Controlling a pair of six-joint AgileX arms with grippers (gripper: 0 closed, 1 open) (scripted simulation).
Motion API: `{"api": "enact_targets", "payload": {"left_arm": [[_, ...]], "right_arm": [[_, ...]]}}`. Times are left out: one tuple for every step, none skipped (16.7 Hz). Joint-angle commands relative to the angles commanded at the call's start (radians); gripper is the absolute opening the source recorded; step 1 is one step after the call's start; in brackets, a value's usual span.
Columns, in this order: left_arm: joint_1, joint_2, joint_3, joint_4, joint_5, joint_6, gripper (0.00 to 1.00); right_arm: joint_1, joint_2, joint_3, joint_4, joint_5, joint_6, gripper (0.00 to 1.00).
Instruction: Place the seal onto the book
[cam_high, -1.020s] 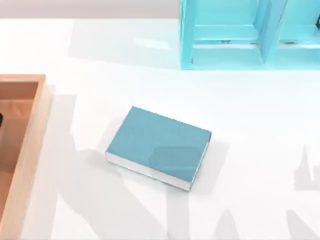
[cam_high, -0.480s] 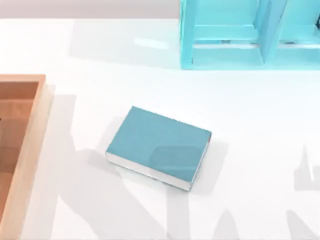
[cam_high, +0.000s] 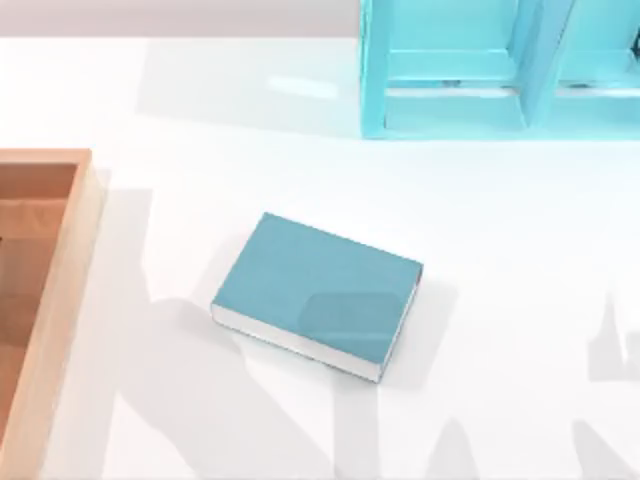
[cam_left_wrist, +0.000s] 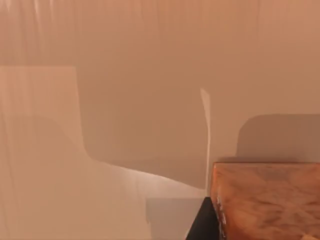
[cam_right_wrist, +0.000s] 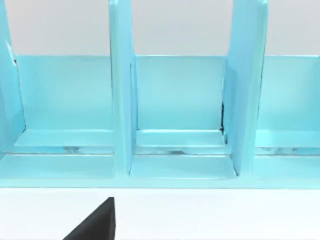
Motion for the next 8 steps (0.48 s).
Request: {"api": "enact_targets", "payload": {"left_arm": [[0.000, 0.000, 0.000, 0.000, 0.000, 0.000, 0.00], [0.000, 0.000, 0.000, 0.000, 0.000, 0.000, 0.00], [0.000, 0.000, 0.000, 0.000, 0.000, 0.000, 0.00], [0.000, 0.000, 0.000, 0.000, 0.000, 0.000, 0.00], [-0.002, -0.002, 0.000, 0.000, 0.000, 0.001, 0.00], [-0.004, -0.004, 0.002, -0.001, -0.001, -0.001, 0.00], [-0.016, -0.015, 0.013, -0.008, -0.005, -0.013, 0.00], [-0.038, -0.036, 0.034, -0.019, -0.010, -0.033, 0.00]], "right_arm": [[0.000, 0.000, 0.000, 0.000, 0.000, 0.000, 1.00], [0.000, 0.000, 0.000, 0.000, 0.000, 0.000, 1.00], [0.000, 0.000, 0.000, 0.000, 0.000, 0.000, 1.00], [0.000, 0.000, 0.000, 0.000, 0.000, 0.000, 1.00], [0.000, 0.000, 0.000, 0.000, 0.000, 0.000, 1.00], [0.000, 0.000, 0.000, 0.000, 0.000, 0.000, 1.00], [0.000, 0.000, 0.000, 0.000, 0.000, 0.000, 1.00], [0.000, 0.000, 0.000, 0.000, 0.000, 0.000, 1.00]]}}
